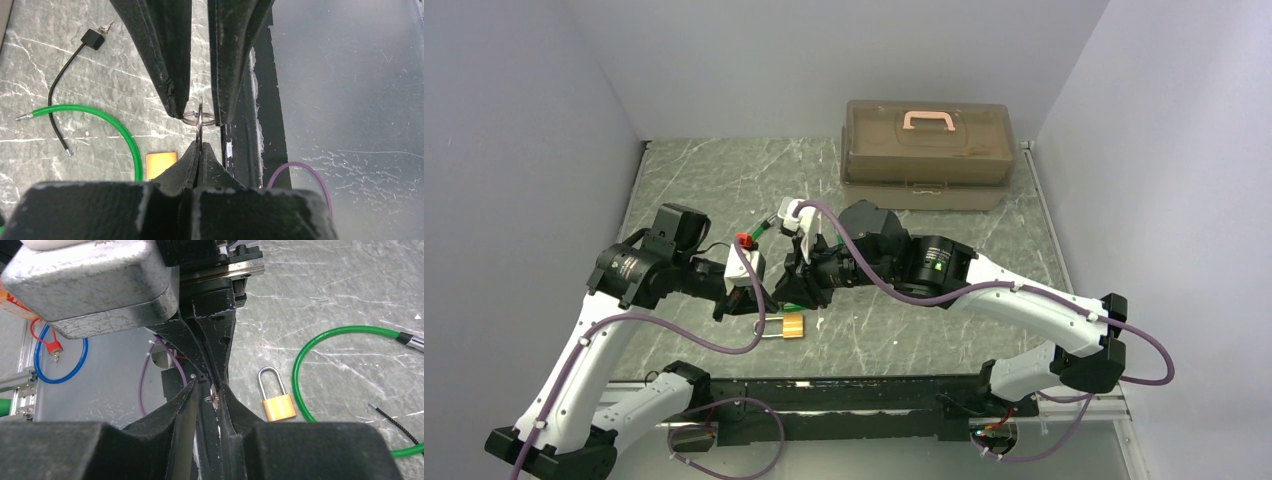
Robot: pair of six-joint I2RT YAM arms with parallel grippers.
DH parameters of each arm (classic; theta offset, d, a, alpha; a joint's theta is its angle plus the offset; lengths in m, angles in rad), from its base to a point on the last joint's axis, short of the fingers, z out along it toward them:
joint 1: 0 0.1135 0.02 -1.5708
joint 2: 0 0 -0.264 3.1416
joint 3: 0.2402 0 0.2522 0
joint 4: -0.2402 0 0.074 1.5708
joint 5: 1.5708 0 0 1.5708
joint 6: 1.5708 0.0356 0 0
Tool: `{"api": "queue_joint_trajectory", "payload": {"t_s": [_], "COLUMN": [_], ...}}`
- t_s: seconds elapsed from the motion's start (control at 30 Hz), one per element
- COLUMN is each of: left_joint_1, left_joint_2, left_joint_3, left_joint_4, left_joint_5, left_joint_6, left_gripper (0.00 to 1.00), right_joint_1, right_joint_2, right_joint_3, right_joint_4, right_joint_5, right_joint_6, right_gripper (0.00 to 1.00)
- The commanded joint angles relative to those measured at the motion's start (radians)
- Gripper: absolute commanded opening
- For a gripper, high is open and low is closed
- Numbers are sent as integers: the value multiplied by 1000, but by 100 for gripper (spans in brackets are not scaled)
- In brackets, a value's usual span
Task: Unlock with the key
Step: Pick up the key from the center of the board.
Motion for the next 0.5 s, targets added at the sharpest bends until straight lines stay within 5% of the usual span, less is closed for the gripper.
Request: {"api": "queue_joint_trajectory", "payload": {"t_s": [0.0,0.3,0.47], "left_joint_1": [-5,-5,-5], "left_joint_2": [-11,-9,-8], "left_joint_3": [34,38,41], "left_joint_4": [-3,5,4], "left_joint_5": [12,3,1], "left_joint_6": [-12,-21,-21], "left_gripper": [0,0,0], "right_joint_1": [13,24,24], "right_joint_2": [-8,-13,-9], "right_joint_3": [1,-15,-19], "right_joint_4": [17,28,21], "right_joint_5": [-14,-19,-6], "right_joint_6": [7,9,6], "right_gripper": [25,34,19]}}
